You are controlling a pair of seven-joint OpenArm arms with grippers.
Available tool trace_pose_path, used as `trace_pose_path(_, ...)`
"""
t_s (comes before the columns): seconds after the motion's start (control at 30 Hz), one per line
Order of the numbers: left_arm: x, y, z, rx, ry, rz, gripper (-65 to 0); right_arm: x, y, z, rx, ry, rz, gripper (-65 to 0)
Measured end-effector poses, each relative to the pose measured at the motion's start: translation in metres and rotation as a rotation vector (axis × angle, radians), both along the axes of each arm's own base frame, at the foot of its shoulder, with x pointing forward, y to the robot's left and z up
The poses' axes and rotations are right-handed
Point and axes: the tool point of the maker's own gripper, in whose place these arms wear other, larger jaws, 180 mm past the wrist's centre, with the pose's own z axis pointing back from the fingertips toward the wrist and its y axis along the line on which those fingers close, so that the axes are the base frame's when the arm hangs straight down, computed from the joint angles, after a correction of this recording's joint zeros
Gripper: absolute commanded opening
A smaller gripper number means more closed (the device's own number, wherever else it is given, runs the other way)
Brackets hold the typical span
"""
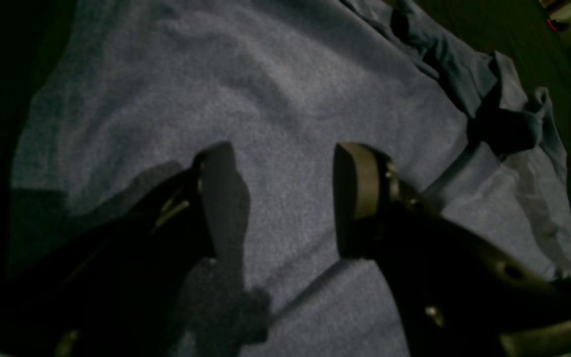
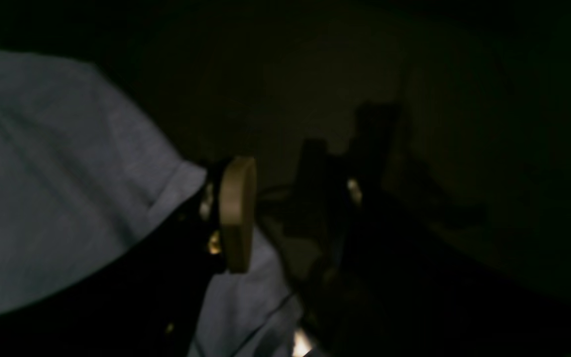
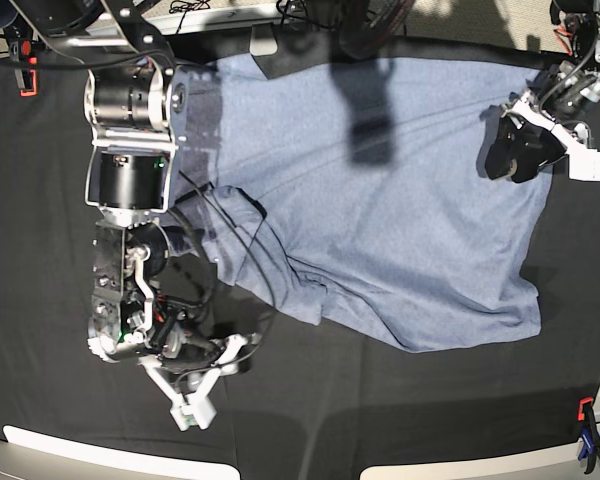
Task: Layout the t-shirt on the table in an organized manner, then fold the t-shirt properly
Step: 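Pull the held shirt edge back outward with the right gripper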
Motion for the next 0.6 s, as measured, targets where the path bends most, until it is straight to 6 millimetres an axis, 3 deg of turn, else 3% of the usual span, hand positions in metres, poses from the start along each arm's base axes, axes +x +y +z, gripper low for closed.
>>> trace_pose_path(0.17,0.0,0.0,0.0,0.0,0.0,0.0,-36.0,-0.017,0.004,-0.014,-0.004,0.11,0.037,-40.8)
trace_pose_path(0.47,0.0,0.0,0.0,0.0,0.0,0.0,-36.0,-0.025,0.002,-0.022,-0.021,0.161,0.046,-40.8)
trace_pose_path(0.6,0.0,0.0,0.0,0.0,0.0,0.0,-36.0,-0.037,0.003,-0.038,-0.018,0.197,0.047,-40.8)
